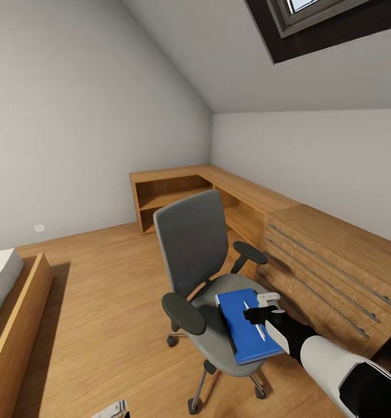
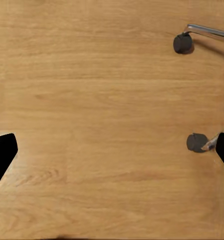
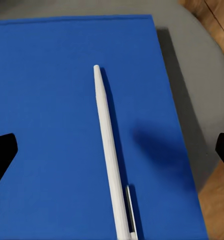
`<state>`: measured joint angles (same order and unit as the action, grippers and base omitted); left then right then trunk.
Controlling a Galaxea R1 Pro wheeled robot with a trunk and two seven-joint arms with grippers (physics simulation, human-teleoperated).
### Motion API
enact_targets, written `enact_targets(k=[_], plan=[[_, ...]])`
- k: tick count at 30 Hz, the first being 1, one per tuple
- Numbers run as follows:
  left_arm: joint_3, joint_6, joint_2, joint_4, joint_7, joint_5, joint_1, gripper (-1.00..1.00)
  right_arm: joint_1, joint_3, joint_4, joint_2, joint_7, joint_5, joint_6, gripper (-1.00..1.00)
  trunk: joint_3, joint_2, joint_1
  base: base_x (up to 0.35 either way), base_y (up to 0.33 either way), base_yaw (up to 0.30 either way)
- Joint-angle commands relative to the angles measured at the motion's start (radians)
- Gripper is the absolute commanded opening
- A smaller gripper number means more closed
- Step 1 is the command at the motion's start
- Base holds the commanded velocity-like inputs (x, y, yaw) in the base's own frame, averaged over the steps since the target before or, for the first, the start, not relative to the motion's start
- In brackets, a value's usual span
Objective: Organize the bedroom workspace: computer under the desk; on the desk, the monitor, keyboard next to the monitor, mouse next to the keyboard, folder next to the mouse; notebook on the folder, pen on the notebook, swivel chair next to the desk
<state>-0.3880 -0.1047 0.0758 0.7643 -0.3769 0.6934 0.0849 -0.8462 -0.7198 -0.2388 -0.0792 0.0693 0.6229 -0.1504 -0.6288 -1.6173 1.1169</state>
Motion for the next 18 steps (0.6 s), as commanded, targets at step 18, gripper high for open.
enact_targets(k=[18], plan=[[-0.003,0.142,0.163,0.453,-0.003,0.027,-0.179,1.00,-0.001,-0.008,-0.004,-0.002,0.010,0.008,-0.002,1.00,-0.057,-0.127,0.069,0.000,0.000,0.000]])
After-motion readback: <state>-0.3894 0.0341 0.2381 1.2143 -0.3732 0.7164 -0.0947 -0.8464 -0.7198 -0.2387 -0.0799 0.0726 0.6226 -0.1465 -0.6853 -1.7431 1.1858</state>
